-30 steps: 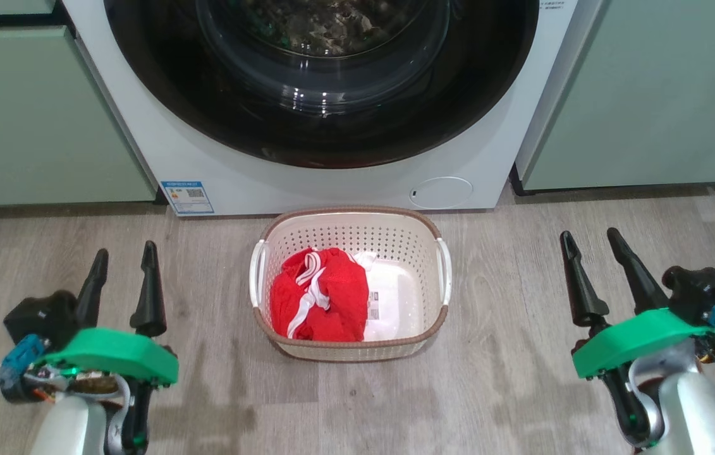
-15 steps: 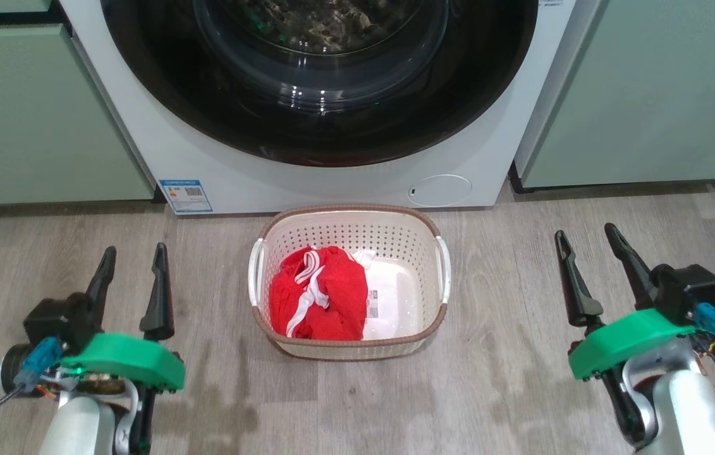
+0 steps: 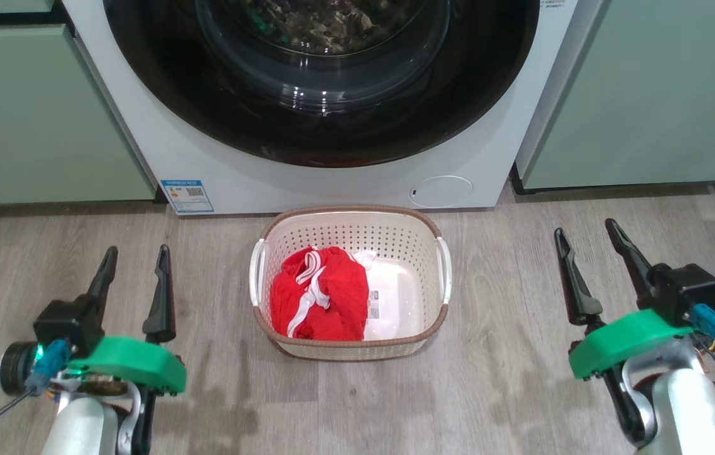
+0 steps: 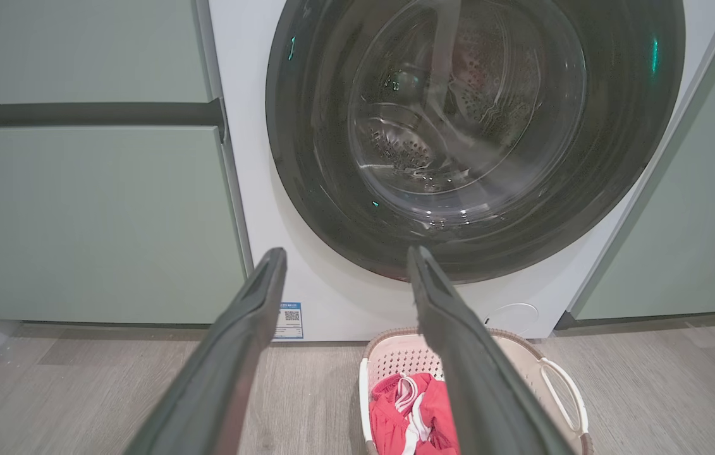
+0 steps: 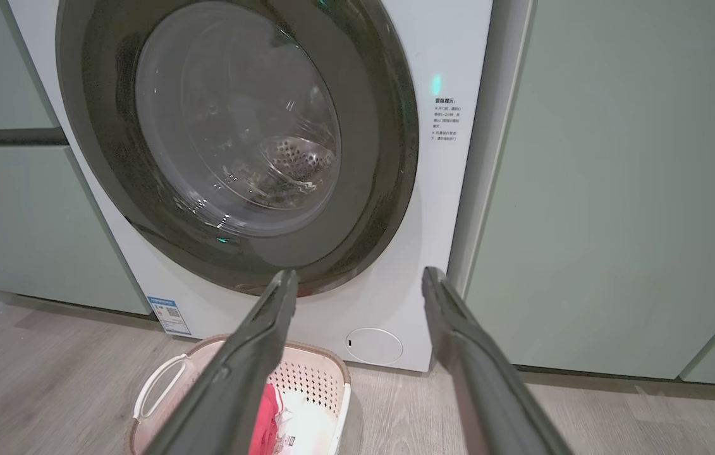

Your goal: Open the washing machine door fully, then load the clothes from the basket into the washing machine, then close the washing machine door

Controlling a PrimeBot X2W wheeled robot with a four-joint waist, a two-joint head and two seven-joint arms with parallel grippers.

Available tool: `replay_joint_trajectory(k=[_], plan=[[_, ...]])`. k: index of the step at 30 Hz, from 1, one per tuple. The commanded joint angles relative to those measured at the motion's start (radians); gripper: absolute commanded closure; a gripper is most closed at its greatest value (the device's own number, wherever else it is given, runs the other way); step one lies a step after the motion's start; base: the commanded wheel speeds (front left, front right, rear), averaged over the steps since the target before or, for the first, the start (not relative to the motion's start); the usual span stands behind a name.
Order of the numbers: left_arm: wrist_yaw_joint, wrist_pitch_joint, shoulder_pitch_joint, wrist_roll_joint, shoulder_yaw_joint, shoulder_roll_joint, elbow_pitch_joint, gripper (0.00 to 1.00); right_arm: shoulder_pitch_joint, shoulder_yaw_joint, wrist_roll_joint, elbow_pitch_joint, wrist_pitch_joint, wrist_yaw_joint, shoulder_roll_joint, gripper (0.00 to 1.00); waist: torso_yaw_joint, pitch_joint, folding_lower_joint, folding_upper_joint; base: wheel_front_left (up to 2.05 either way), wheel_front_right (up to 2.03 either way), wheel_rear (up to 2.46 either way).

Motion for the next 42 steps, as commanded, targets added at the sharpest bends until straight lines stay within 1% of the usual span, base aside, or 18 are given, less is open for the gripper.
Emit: replay_joint_trajectory(k=[1, 14, 29, 35, 42], plan=[[0.004, -0.006, -0.052, -0.006, 0.032, 0.023, -0.029, 0.00, -0.031, 0.017, 0.006, -0.033, -0.007, 0.000, 0.002, 0.00, 0.000, 0.001, 0.0000, 0.0000, 0.00, 0.00, 0.00], [0.001, -0.003, -0.050, -0.031, 0.028, 0.027, -0.018, 0.00, -0.032, 0.011, 0.014, -0.026, -0.005, 0.000, 0.002, 0.00, -0.003, 0.006, 0.0000, 0.0000, 0.00, 0.00, 0.00], [0.022, -0.003, -0.051, -0.015, 0.013, 0.044, -0.032, 0.00, -0.033, 0.009, 0.018, -0.033, -0.009, 0.000, 0.002, 0.00, -0.005, 0.016, 0.0000, 0.0000, 0.00, 0.05, -0.05], [0.026, -0.006, -0.053, -0.012, 0.008, 0.049, -0.034, 0.00, -0.036, 0.006, 0.022, -0.031, -0.010, 0.000, 0.002, 0.00, -0.006, 0.020, 0.0000, 0.0000, 0.38, 0.62, -1.00], [0.026, -0.009, -0.057, -0.014, 0.004, 0.054, -0.036, 0.00, -0.038, 0.001, 0.025, -0.029, -0.011, 0.000, 0.002, 0.00, -0.010, 0.025, 0.0000, 0.0000, 0.90, 1.12, -2.02]])
